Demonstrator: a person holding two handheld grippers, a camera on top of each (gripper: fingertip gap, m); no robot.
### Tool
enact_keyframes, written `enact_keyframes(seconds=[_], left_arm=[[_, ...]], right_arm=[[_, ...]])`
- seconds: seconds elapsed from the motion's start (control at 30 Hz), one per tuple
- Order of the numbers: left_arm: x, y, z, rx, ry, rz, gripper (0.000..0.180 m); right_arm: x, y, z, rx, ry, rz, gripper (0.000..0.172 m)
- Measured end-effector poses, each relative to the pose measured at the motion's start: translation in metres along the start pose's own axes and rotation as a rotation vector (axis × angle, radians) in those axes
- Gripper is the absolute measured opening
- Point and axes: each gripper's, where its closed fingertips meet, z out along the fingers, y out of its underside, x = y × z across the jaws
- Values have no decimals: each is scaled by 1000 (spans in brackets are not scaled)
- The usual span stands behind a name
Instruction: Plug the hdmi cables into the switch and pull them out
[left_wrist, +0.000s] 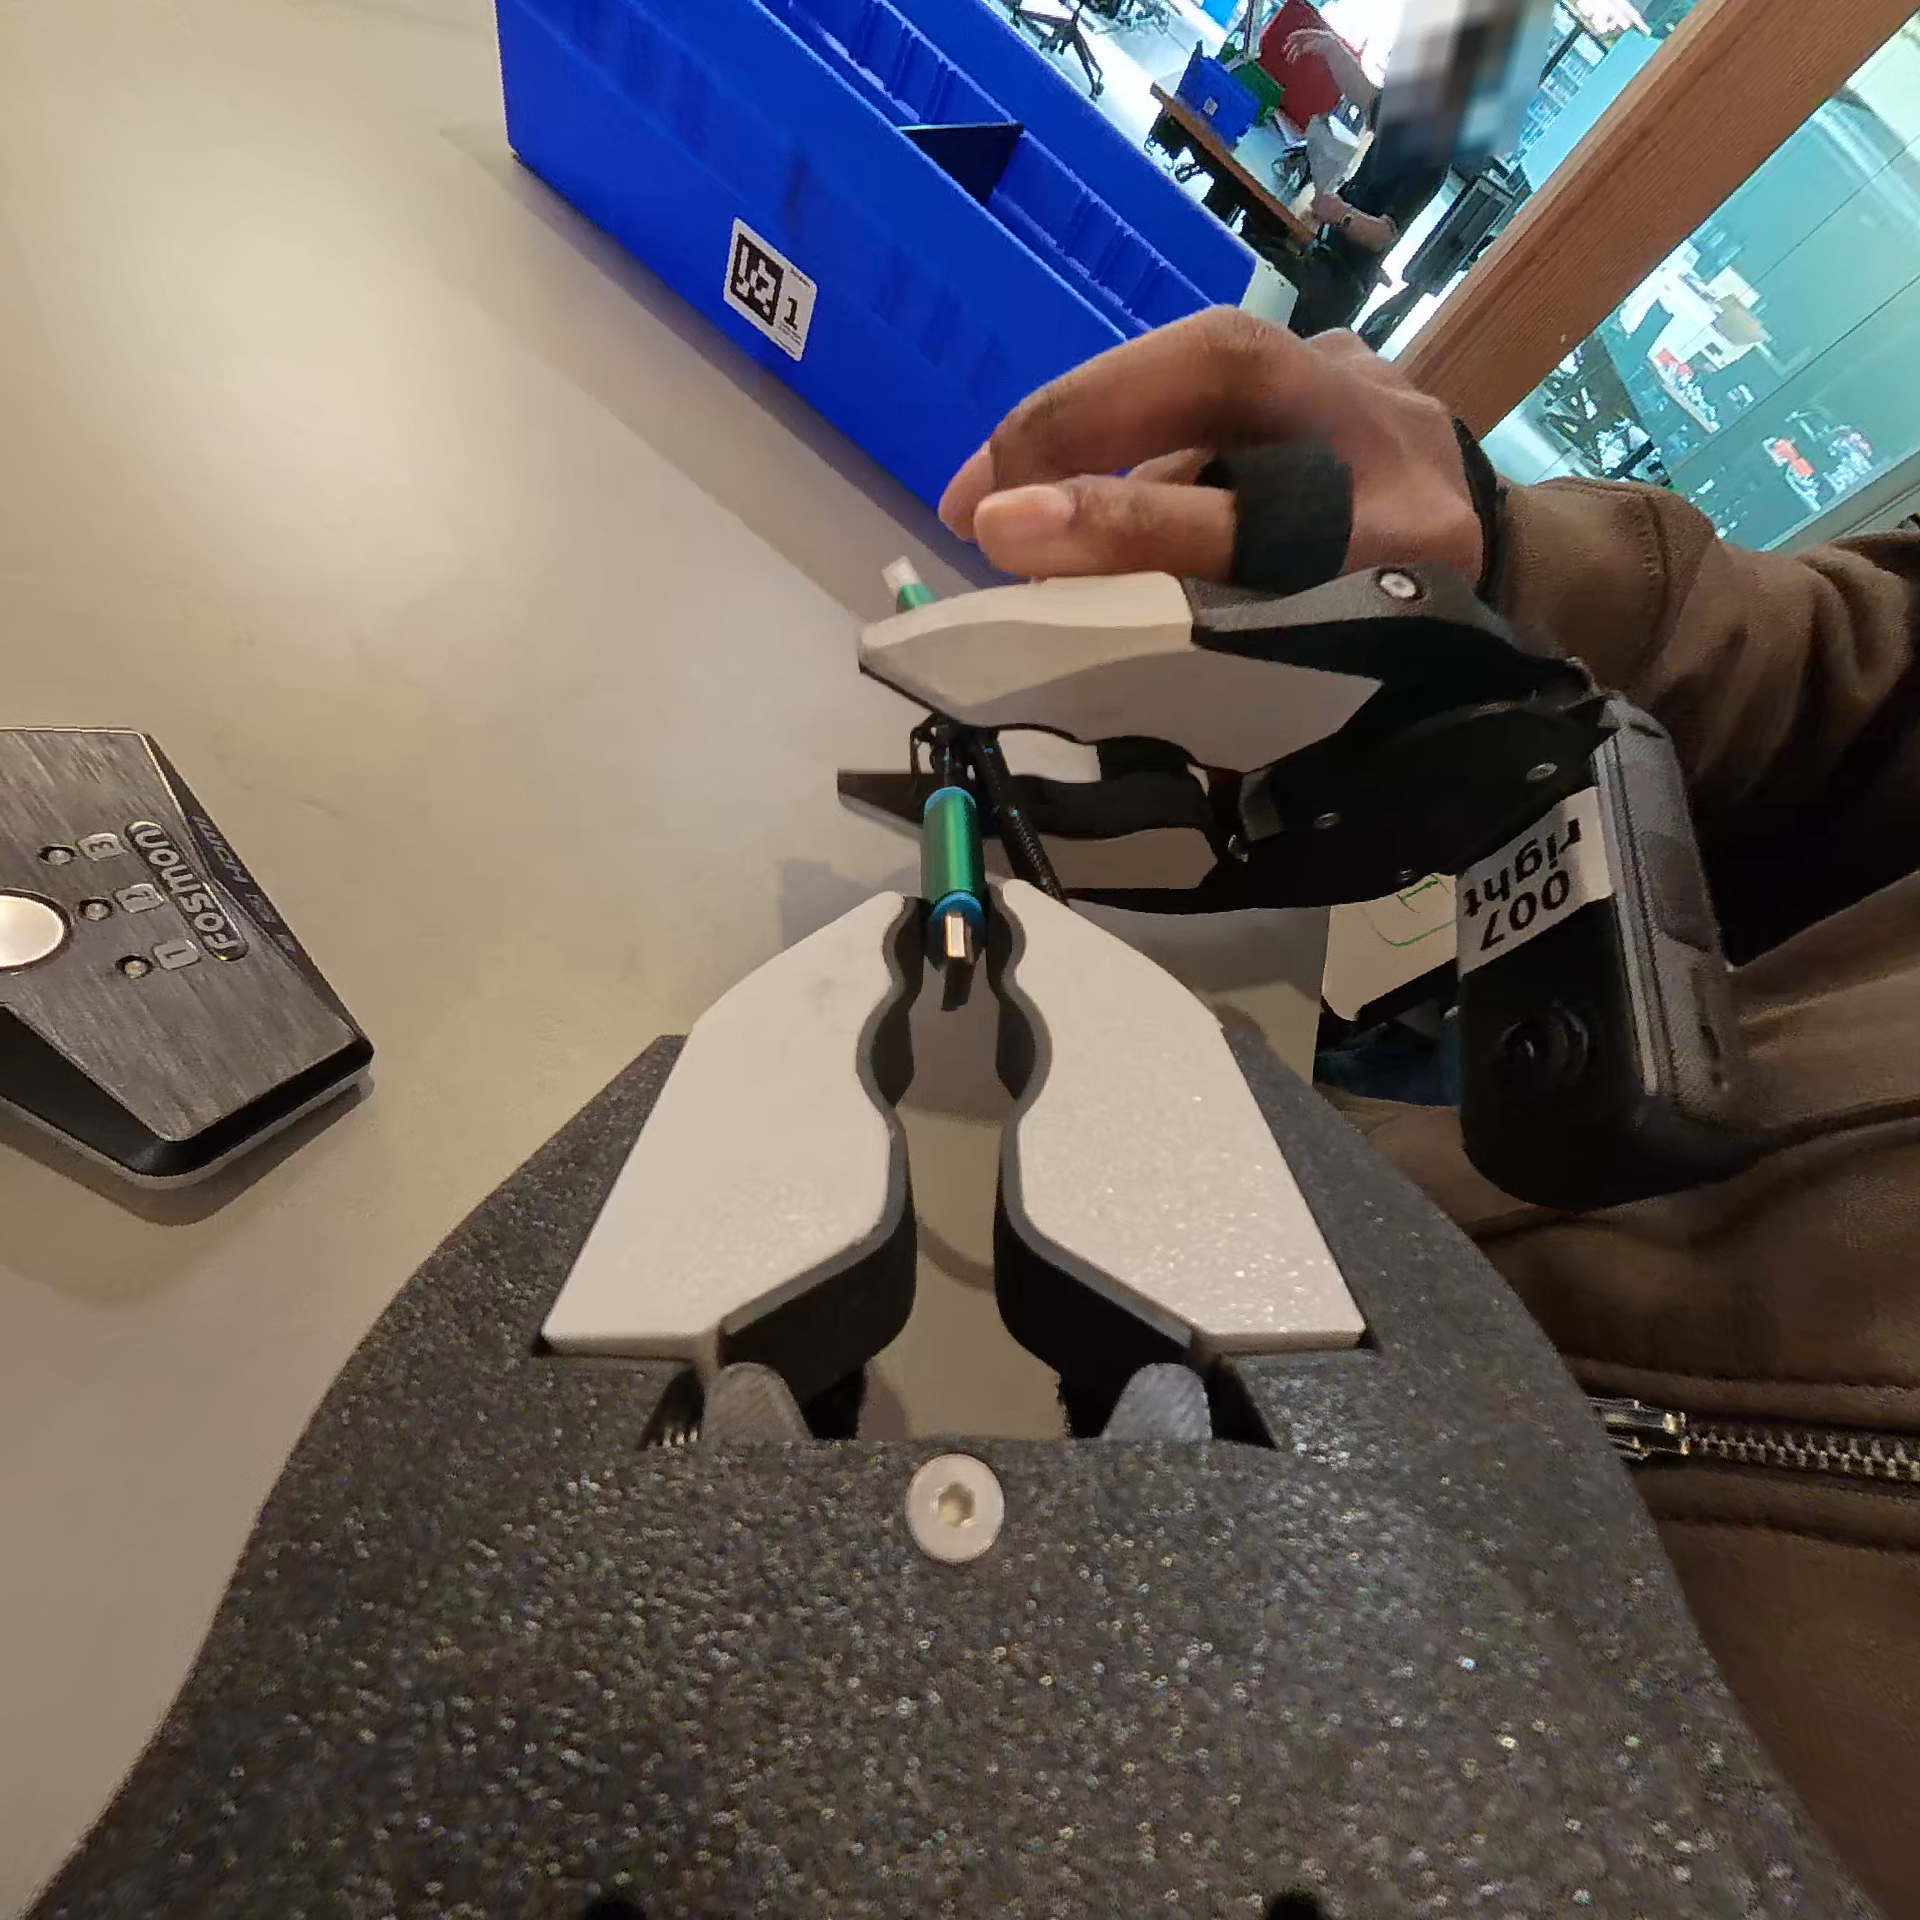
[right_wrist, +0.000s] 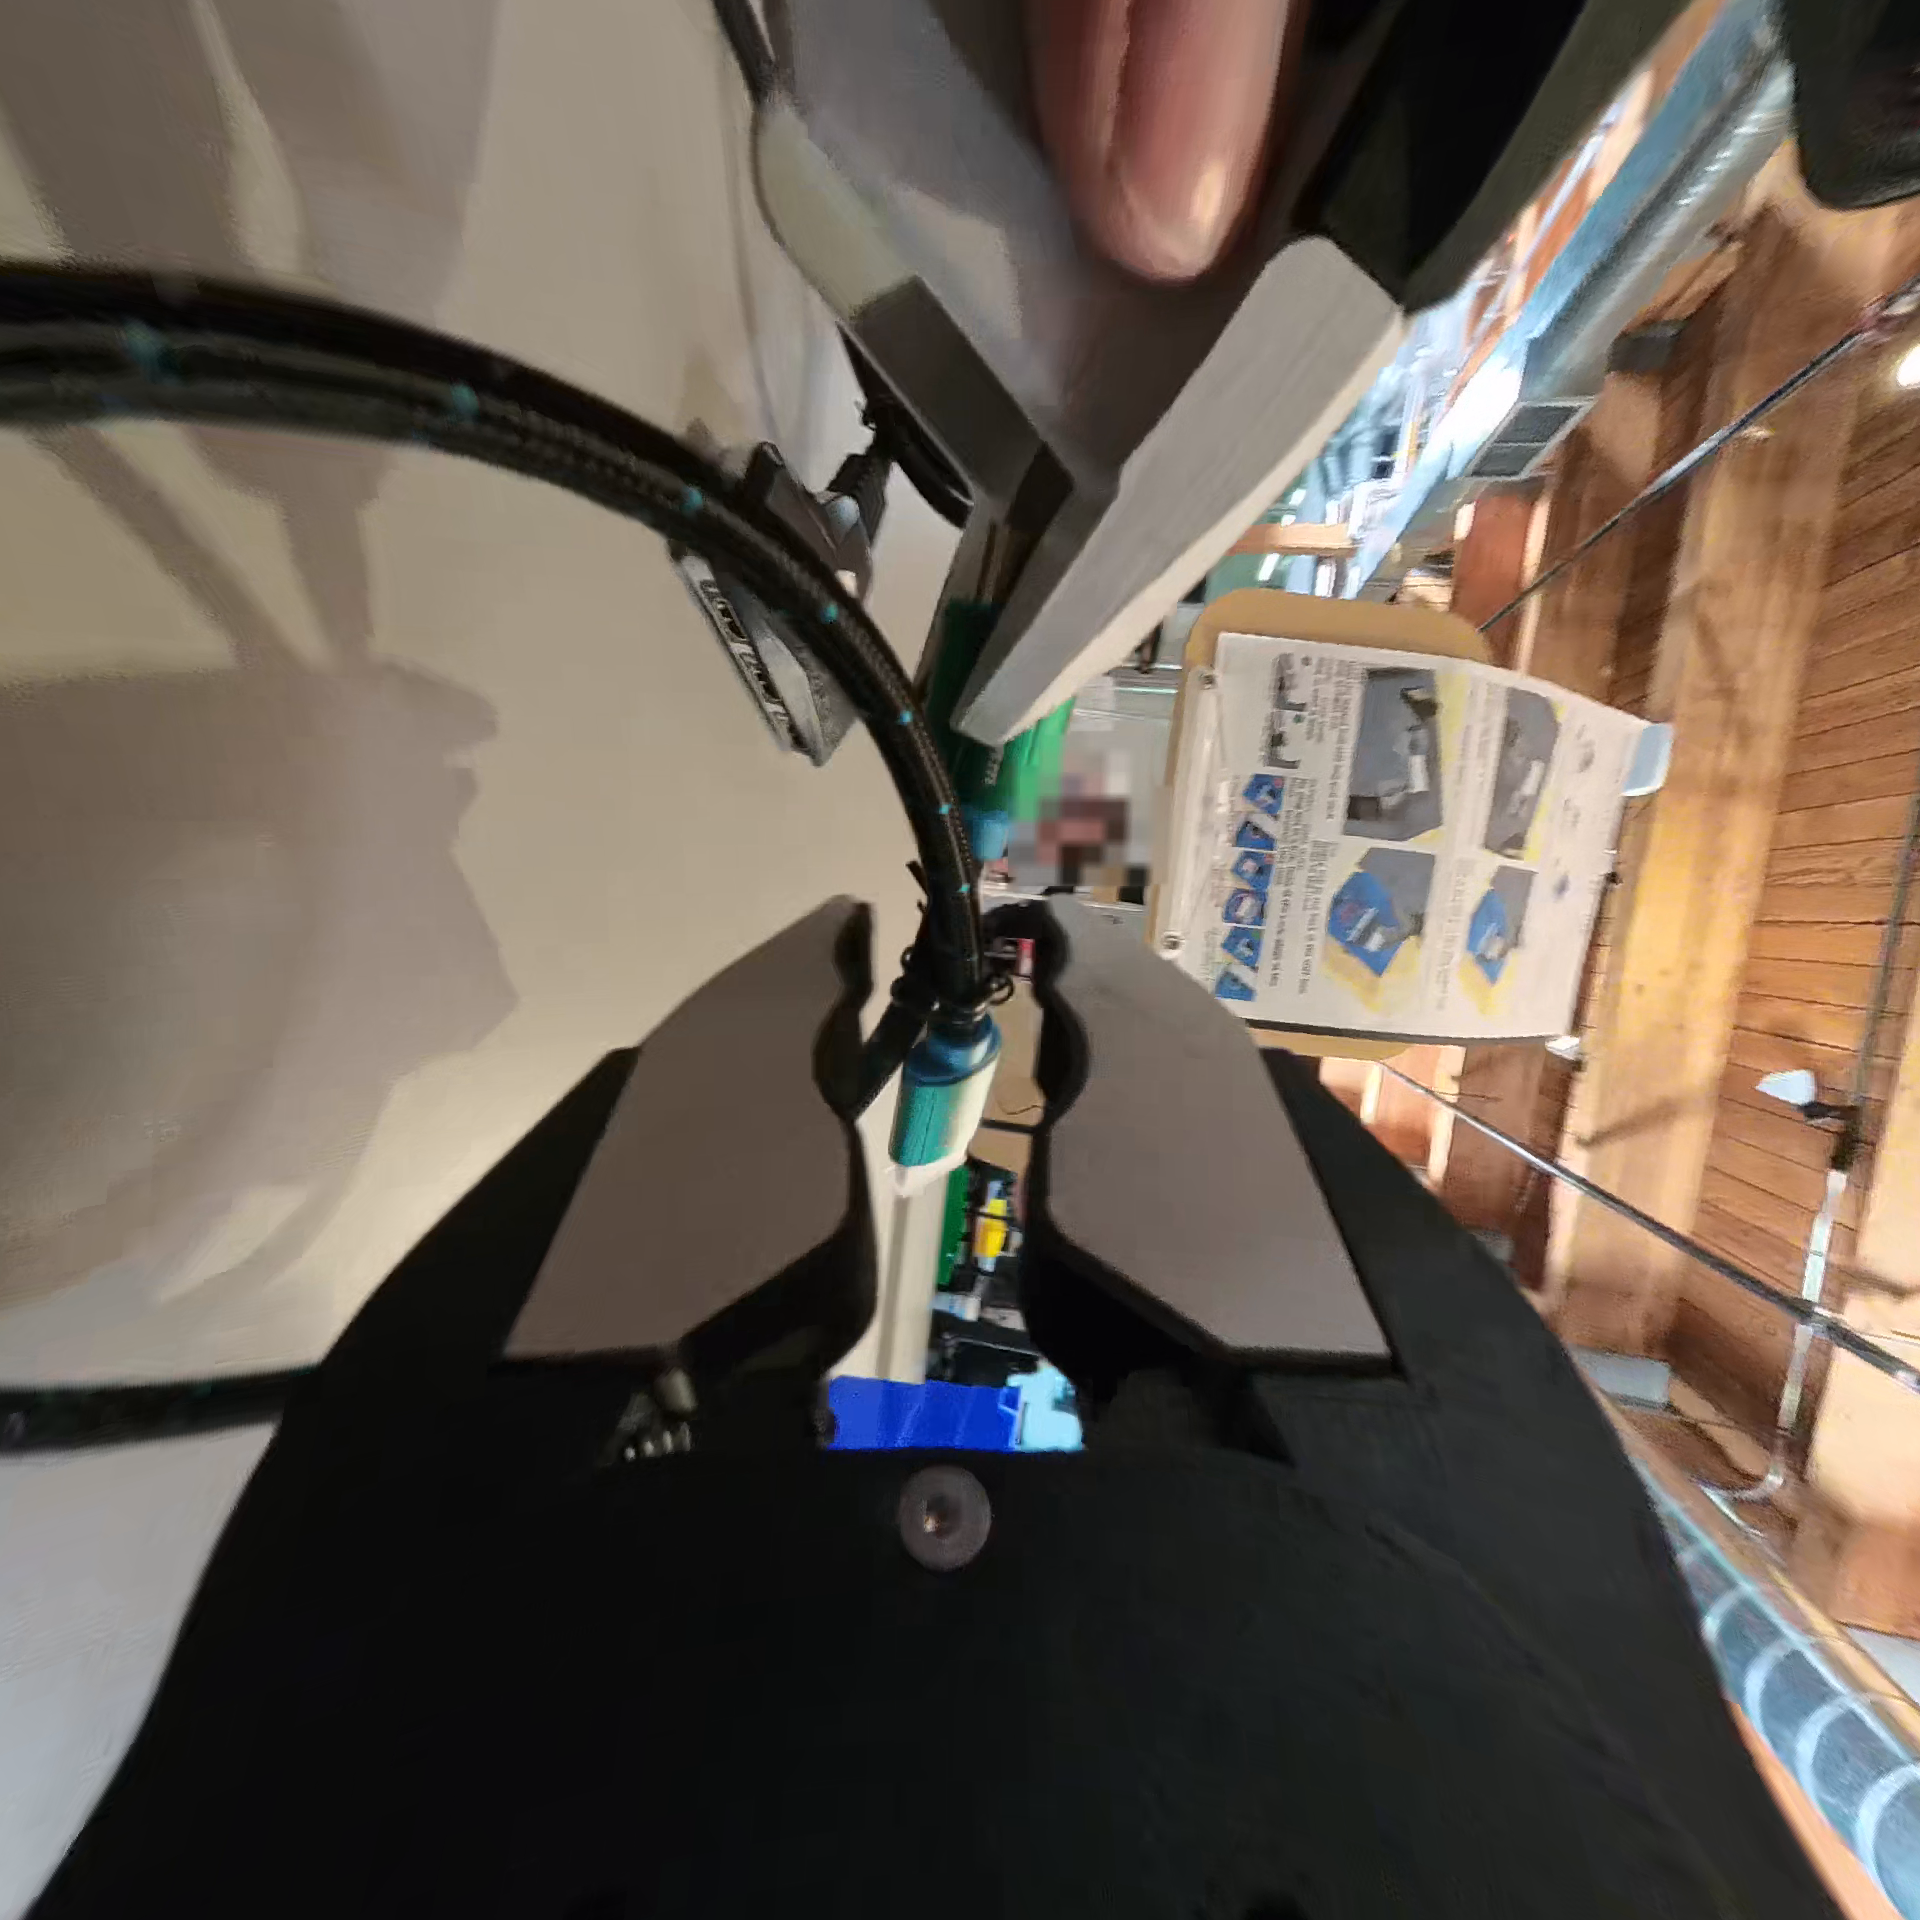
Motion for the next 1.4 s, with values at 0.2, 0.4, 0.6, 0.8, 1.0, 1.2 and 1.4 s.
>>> enact_keyframes(seconds=[0.2,0.4,0.6,0.8,1.0,1.2,1.4], left_arm=[[4,4,-2,-11,79,-28,25],[6,4,8,-11,115,-28,15],[-1,7,4,-9,42,-12,12],[-11,3,-15,19,-25,-2,12],[-11,4,-23,23,-18,-10,12],[-17,4,-18,42,3,-93,11],[-46,4,-25,112,-80,-202,11]], right_arm=[[5,-2,1,27,2,-13,17],[0,-11,1,49,-27,-38,16],[-4,-5,2,55,-89,-24,16],[-6,27,2,-20,-155,41,15],[-10,41,-4,-14,-186,110,15],[-27,38,-9,-46,-283,188,23],[-32,42,-36,-47,-366,225,46]])
